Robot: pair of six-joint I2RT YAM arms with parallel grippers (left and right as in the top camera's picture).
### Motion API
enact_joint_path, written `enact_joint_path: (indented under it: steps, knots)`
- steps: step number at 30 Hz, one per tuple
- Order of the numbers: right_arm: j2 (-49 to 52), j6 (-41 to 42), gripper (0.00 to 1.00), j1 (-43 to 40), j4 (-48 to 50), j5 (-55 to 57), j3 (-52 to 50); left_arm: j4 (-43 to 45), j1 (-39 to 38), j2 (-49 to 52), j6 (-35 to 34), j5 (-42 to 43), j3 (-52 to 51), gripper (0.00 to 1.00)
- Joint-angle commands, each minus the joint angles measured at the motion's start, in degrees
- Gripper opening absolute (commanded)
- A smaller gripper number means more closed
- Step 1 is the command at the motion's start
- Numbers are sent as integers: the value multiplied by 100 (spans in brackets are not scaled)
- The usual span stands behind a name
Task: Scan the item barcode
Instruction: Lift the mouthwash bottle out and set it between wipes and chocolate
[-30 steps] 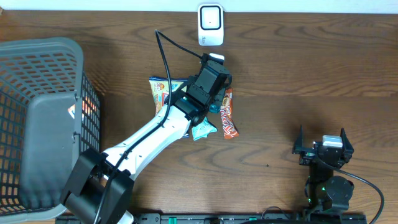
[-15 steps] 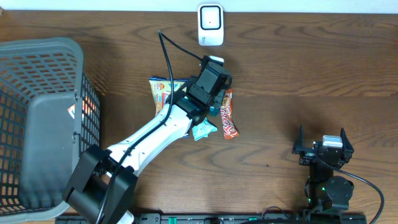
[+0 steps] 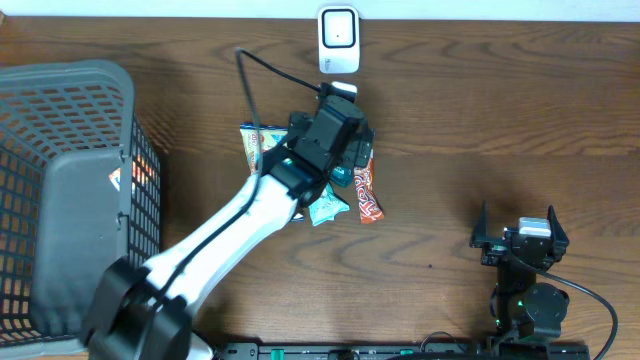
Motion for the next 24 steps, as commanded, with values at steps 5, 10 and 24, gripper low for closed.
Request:
enact_joint_path:
  steps: [5, 10, 24]
  knots:
    - [-24, -39, 99, -24, -20, 44, -4, -391, 13, -1025, -131, -98, 33, 100]
    - [-24, -39, 99, -24, -20, 44, -4, -520, 13, -1377, -153, -105, 33, 100]
    - [-24, -39, 99, -24, -20, 44, -4, -1322, 212, -2162, -1416, -1423, 33, 100]
